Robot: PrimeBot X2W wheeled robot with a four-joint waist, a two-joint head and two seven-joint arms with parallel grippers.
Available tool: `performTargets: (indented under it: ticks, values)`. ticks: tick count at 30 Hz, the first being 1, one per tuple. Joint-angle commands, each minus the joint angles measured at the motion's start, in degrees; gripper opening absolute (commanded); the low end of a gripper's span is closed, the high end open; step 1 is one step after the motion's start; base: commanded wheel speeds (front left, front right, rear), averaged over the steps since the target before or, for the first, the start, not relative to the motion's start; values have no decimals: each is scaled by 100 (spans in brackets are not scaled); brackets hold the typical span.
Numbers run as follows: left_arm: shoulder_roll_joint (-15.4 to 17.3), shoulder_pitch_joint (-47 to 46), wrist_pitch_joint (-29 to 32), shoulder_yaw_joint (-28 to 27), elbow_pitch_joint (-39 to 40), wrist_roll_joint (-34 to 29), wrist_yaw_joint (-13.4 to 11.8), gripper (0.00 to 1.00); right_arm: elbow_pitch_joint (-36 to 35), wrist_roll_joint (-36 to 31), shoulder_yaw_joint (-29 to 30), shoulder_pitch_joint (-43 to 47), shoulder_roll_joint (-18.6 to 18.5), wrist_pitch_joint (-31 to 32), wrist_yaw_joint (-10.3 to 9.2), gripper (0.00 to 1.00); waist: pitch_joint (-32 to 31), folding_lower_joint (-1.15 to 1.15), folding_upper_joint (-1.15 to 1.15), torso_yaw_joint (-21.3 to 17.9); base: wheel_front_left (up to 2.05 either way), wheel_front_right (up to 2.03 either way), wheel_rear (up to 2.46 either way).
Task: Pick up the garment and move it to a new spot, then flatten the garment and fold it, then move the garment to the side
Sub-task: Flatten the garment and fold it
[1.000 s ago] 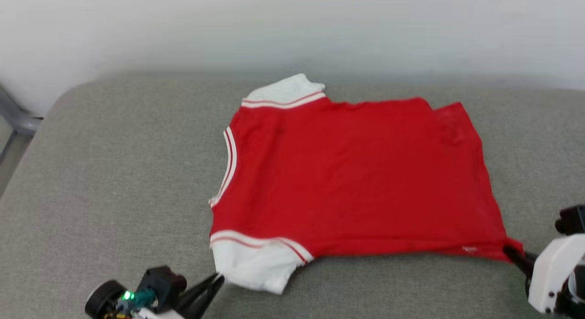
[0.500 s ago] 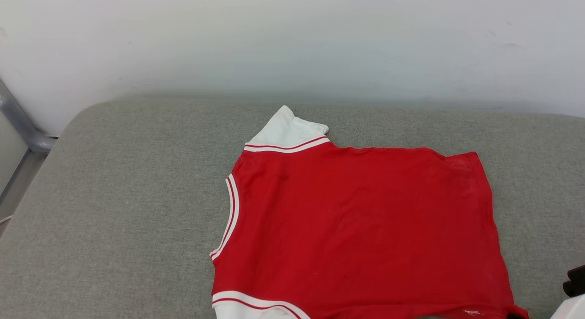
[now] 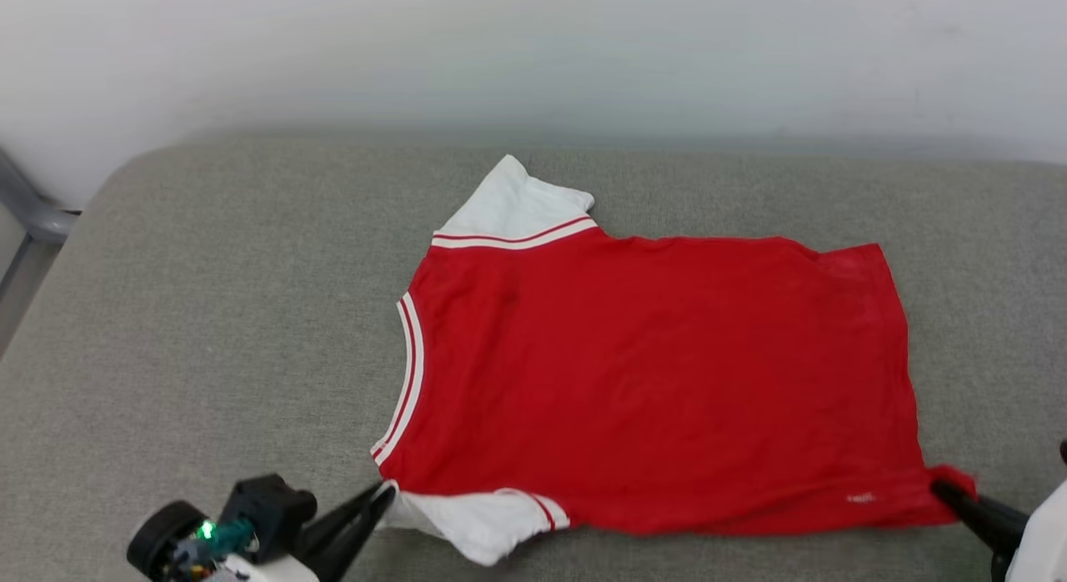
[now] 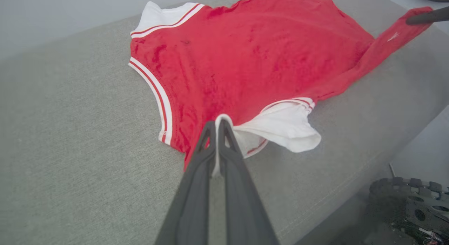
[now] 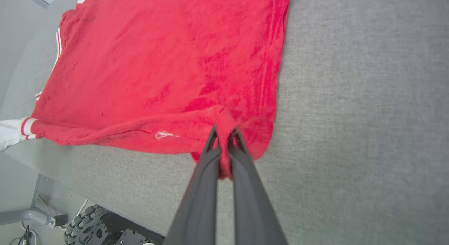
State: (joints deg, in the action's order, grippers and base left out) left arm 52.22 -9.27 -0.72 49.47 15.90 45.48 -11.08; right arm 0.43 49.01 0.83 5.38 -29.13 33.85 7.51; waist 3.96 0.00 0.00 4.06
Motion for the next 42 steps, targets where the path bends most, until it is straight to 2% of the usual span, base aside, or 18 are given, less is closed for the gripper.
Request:
performTargets:
  ticks: [1, 4, 13, 24, 30, 31, 32, 33, 42]
  values:
    - [-10, -85, -31, -41, -38, -5, 17, 0, -31, 2, 23, -103, 33, 5, -5, 0, 91, 0, 0, -29, 0, 0, 0]
    - [-88, -332, -68, -179, -146, 35, 61, 0, -66, -62, 90, -333, 71, 36, -5, 0, 259, 0, 0, -63, 0, 0, 0]
    - [-364, -1179, -93, -399, -1086, 20, 454, 0, 293, -483, 29, -1191, 205, 63, -5, 0, 911, 0, 0, -175, 0, 0, 0]
    - [-747, -1738, -224, -367, -2224, 9, 879, 0, 809, -789, -245, -1718, 363, 8, -5, 0, 1210, 0, 0, -330, 0, 0, 0]
    - [-921, -1980, -107, -237, -2754, -28, 1107, 0, 1030, -973, -349, -1969, 358, -76, -5, 0, 1290, 0, 0, -367, 0, 0, 0]
    - [-955, -2012, -106, -231, -2847, -17, 1127, 0, 1071, -1064, -362, -1993, 339, -118, -5, 40, 1292, 0, 0, -363, 0, 0, 0]
    - [-967, -2054, -87, -215, -2949, -50, 1135, 85, 1116, -1092, -414, -1995, 352, -69, -5, 100, 1285, 0, 0, -357, 0, 0, 0]
    - [-1003, -2094, -133, -223, -3043, -74, 1123, 100, 1137, -1121, -433, -2015, 372, -112, -5, 100, 1276, 0, 0, -353, 0, 0, 0]
    - [-1410, -1887, -555, -370, -3742, 195, 1014, 100, 1209, -1194, -533, -1945, 427, -461, -5, 100, 829, 0, 0, -293, 0, 0, 0]
